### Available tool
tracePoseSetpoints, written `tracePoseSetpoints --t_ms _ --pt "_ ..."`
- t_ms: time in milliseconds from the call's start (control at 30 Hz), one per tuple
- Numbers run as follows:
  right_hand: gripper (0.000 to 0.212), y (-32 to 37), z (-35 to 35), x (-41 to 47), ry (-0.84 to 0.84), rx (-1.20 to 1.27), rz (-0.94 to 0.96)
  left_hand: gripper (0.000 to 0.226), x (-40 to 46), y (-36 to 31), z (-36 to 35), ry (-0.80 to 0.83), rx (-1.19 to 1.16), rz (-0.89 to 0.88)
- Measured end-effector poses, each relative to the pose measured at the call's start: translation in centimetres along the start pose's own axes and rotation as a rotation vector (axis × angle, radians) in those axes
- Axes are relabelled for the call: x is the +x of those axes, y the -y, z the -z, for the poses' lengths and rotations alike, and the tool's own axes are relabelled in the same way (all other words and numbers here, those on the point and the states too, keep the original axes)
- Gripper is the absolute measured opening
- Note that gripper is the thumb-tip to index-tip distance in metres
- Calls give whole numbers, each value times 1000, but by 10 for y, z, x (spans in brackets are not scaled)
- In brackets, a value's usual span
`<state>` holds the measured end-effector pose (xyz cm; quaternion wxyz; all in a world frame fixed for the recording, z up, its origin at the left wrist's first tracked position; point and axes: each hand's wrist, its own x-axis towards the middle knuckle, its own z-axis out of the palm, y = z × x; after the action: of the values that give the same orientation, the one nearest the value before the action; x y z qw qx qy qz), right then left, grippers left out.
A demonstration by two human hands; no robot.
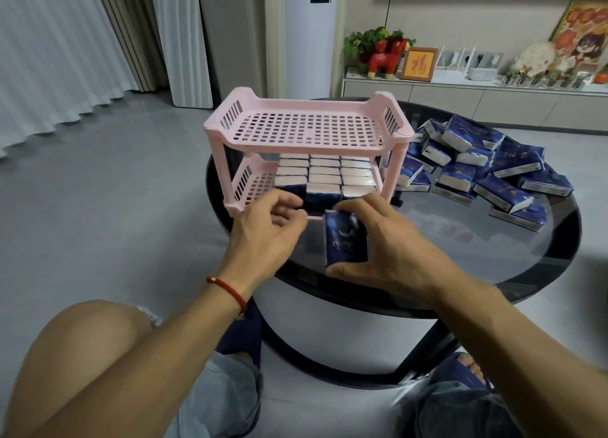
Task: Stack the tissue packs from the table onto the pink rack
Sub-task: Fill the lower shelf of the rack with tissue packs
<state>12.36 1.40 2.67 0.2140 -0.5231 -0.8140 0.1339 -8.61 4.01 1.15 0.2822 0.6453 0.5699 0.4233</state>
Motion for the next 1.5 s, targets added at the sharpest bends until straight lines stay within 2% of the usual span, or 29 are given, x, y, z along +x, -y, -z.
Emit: tracePoseSetpoints --t_ms 100,200,367,533,733,900,1100,1367,1433,1500 --pt "89 10 -12 16 -69 -7 81 40 -8 -6 -1 217 -243 97" --pt "91 17 -21 27 -95 -11 119 45 -6 -7 2 172 -324 95" --pt "68 10 -20 37 -240 -265 62 43 7 9 15 -93 -41 -51" --pt "76 -6 -28 35 -50 -446 -27 43 23 23 5 -205 84 -150" --pt "80 -11 -38 37 -48 -491 -43 49 40 32 -17 -259 78 -179" --pt "79 -6 -45 39 -73 -489 -40 56 49 45 -26 -209 96 -175" --pt "84 -8 -57 41 -127 -524 -64 54 52 46 -23 -157 303 -252" --pt "88 -12 -50 32 -137 -487 28 71 47 49 -21 -131 201 -176" --pt "85 -9 -45 27 -134 -474 69 74 44 45 -21 -122 235 -173" --pt "74 -3 -36 18 -167 -452 99 74 34 38 -20 -155 325 -204"
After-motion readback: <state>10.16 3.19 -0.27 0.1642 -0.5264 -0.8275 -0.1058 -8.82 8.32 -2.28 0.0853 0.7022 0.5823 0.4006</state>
